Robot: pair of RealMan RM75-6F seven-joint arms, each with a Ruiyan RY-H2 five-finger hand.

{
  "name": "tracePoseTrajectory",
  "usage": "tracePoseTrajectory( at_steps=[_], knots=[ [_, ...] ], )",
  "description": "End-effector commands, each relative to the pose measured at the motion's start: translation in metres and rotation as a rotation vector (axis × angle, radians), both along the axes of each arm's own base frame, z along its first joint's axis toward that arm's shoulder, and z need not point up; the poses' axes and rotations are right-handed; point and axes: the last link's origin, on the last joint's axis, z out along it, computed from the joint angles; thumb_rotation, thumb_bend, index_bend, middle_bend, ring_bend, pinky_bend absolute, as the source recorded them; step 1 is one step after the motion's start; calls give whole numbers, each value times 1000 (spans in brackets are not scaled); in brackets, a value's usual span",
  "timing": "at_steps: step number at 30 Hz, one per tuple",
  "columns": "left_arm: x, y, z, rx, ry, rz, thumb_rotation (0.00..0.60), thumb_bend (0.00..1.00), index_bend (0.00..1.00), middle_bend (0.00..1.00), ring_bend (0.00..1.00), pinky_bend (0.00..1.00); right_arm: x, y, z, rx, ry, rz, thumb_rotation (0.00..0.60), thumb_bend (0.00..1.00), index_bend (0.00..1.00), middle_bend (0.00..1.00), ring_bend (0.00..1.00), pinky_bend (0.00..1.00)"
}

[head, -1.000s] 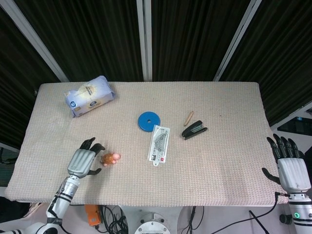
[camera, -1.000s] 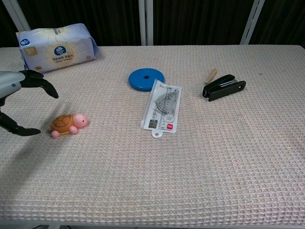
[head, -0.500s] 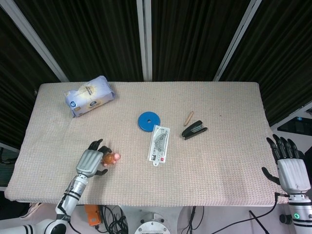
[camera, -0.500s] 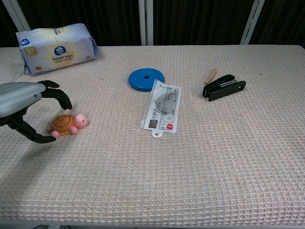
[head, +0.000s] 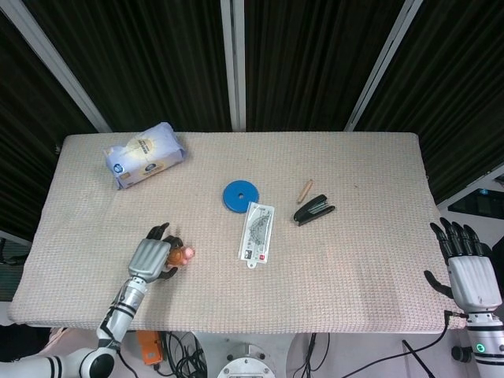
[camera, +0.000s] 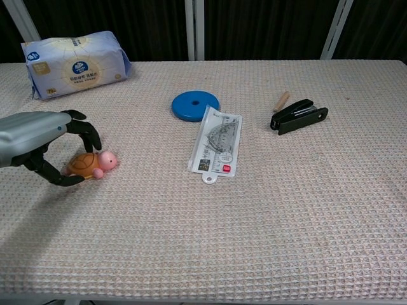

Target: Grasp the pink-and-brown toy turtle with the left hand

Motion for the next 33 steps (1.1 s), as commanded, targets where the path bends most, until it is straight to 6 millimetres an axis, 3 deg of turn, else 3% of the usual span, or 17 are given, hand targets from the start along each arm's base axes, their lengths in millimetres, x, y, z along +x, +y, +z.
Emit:
tracePoseTrajectory(
  at_steps=[1,14,19,21,26,33],
  knots=[
    [0,1,-2,-1,-5,3,600,243,371,380,33,109,0,0,-1,2,0,0,600,131,0,0,0,0],
    [-11,9,-11,38,37,25,600,326,661,666,222,116,-1,-1,-4,15,2,-10,600,136,0,0,0,0],
    [-14,11,-14,57,44,21,600,332,693,698,258,116,-1,-1,-3,10,3,-11,600,137,0,0,0,0],
    [-12,10,-12,59,26,11,600,321,632,664,247,113,-1,-1,-2,7,3,-11,600,138,0,0,0,0],
    [-6,5,-4,48,0,-38,600,240,315,362,89,93,-2,0,-2,5,1,-13,600,141,0,0,0,0],
    [-9,3,-3,33,5,-24,600,227,266,324,69,94,-2,0,-3,7,1,-12,600,146,0,0,0,0]
  ],
)
